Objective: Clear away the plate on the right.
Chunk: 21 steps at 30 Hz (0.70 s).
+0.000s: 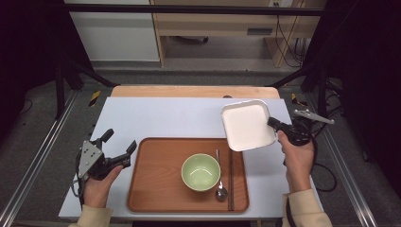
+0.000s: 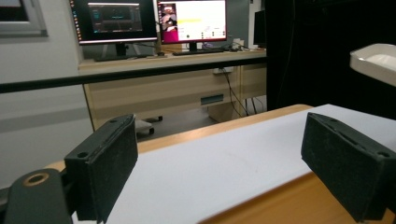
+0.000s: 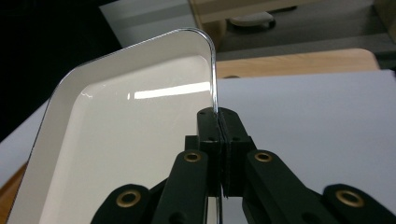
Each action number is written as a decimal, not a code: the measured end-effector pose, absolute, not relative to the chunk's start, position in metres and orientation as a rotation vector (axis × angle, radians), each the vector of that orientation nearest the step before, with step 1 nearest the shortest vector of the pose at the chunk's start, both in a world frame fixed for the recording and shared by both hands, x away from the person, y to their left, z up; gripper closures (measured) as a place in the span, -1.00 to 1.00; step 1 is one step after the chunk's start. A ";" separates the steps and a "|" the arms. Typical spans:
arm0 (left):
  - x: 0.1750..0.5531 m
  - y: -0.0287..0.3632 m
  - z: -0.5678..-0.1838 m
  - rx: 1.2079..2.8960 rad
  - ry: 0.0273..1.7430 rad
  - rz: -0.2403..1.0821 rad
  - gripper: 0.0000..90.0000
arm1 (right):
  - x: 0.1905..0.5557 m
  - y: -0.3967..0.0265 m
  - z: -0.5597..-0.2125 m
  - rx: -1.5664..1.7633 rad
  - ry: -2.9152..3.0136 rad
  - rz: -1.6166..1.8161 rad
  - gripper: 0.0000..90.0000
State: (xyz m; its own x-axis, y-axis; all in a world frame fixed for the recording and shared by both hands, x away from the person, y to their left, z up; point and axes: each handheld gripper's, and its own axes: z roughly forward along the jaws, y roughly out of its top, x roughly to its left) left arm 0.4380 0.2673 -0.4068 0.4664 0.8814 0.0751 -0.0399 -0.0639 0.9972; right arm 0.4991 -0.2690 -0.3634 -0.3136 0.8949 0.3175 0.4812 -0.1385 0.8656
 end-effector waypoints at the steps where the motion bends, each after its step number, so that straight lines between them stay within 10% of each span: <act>1: 0.441 0.263 -0.402 1.438 0.781 0.900 -0.76 | 0.501 -0.260 -0.362 1.522 1.754 1.460 0.98; 21: 0.443 0.186 -0.372 1.506 0.674 0.832 -0.54 | 0.514 -0.167 -0.368 1.392 1.822 1.492 0.98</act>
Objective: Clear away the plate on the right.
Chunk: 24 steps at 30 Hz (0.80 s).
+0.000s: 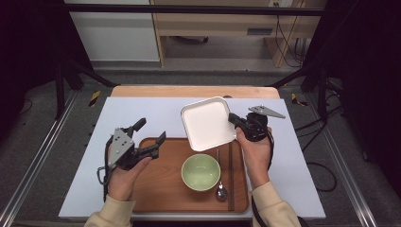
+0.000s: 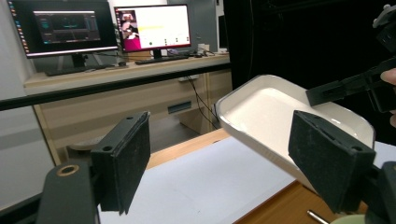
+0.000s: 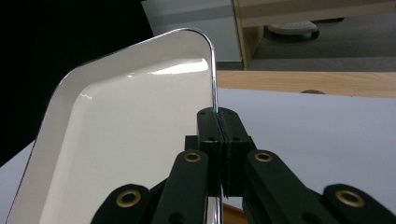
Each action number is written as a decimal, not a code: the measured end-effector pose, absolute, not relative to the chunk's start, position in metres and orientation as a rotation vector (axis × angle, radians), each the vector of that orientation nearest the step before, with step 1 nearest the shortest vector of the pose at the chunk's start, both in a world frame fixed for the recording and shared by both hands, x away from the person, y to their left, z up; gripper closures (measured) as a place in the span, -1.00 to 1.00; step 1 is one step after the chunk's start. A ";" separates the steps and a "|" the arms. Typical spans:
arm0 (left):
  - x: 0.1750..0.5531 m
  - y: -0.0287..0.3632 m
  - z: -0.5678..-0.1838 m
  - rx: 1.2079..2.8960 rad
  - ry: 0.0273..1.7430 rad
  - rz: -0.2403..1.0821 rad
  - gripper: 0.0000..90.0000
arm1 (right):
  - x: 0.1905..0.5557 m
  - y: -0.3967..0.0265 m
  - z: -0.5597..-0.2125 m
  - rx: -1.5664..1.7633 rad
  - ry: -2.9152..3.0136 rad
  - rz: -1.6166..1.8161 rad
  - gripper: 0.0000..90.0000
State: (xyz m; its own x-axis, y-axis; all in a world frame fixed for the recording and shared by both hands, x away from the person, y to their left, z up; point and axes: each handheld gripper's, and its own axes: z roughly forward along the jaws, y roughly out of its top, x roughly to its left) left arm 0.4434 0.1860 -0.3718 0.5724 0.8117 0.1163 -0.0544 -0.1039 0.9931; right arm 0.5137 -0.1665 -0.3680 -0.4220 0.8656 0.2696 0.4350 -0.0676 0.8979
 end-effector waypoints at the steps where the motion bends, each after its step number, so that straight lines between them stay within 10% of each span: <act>1: 0.445 0.182 -0.371 1.515 0.673 0.833 -0.53 | 0.513 -0.166 -0.368 1.393 1.817 1.499 0.98; 24: 0.481 0.125 -0.386 1.611 0.872 0.818 -0.18 | 0.518 -0.147 -0.363 1.367 1.754 1.513 0.98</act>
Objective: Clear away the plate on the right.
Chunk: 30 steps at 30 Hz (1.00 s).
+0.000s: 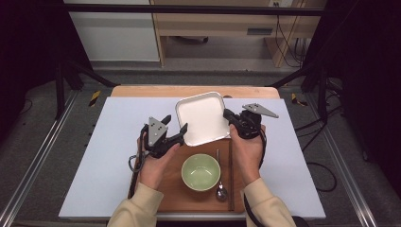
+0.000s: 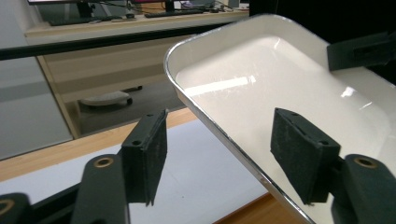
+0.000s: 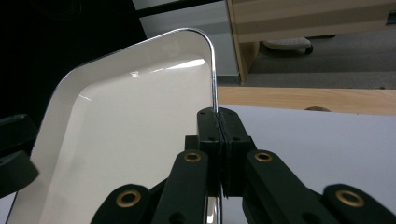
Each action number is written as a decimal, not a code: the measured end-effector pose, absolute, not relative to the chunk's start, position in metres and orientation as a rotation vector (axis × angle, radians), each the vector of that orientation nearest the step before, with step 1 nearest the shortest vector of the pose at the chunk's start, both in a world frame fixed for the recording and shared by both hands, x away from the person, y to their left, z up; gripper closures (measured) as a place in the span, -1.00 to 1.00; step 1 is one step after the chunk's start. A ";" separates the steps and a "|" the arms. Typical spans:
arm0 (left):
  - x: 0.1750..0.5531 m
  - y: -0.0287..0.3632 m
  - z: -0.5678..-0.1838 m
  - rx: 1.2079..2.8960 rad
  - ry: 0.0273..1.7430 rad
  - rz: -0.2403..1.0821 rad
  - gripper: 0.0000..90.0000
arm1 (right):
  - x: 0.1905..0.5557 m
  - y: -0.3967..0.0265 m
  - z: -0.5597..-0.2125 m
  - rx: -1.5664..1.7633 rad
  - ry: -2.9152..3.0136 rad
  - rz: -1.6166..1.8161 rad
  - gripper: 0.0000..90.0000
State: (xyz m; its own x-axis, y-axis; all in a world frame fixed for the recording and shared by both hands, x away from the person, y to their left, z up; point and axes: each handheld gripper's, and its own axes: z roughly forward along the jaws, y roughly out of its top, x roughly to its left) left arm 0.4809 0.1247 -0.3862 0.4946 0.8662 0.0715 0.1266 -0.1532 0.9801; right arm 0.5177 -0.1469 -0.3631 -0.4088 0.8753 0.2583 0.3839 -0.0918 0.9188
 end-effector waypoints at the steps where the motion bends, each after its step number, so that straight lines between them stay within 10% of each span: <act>1: 0.481 0.124 -0.386 1.614 0.876 0.825 -0.17 | 0.518 -0.146 -0.362 1.367 1.749 1.512 0.98; 30: 0.488 0.131 -0.395 1.463 0.993 0.790 0.55 | 0.507 -0.125 -0.368 1.378 1.677 1.516 0.98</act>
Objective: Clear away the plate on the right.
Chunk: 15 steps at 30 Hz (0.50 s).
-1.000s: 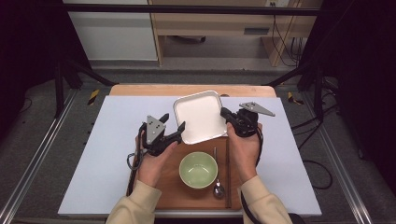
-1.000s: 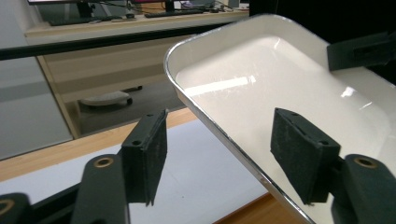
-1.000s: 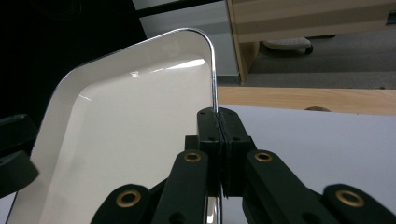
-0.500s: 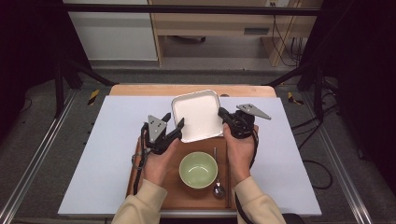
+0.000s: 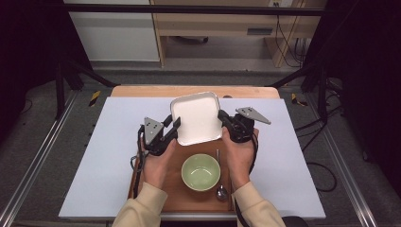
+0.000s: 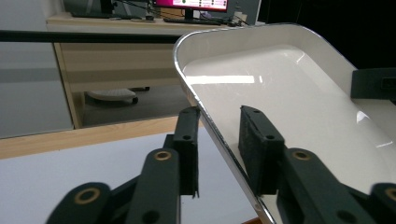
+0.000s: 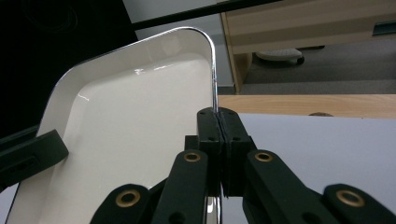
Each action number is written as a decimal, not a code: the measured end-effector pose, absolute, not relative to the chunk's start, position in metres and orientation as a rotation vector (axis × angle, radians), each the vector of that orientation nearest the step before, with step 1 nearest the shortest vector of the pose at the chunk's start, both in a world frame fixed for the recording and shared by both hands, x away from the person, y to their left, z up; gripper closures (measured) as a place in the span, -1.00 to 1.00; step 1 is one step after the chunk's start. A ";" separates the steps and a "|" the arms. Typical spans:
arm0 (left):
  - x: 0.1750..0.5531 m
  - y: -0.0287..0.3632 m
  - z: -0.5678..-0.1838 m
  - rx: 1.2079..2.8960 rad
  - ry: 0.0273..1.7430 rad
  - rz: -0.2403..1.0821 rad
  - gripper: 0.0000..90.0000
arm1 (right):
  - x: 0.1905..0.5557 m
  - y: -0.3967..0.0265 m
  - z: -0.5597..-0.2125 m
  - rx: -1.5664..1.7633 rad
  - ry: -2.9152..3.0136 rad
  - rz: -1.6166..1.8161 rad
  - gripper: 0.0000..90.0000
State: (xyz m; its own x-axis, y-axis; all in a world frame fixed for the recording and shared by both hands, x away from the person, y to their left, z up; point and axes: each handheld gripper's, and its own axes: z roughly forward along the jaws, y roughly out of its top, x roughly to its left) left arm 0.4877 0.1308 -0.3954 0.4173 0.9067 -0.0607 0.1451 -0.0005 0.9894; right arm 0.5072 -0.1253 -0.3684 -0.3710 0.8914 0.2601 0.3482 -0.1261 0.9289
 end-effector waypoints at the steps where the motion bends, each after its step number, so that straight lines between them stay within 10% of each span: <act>1: 0.489 0.131 -0.396 1.463 1.000 0.793 0.57 | 0.507 -0.125 -0.369 1.374 1.675 1.513 0.98; 15: 0.495 0.143 -0.393 1.374 1.030 0.813 0.97 | 0.506 -0.112 -0.379 1.346 1.755 1.476 0.96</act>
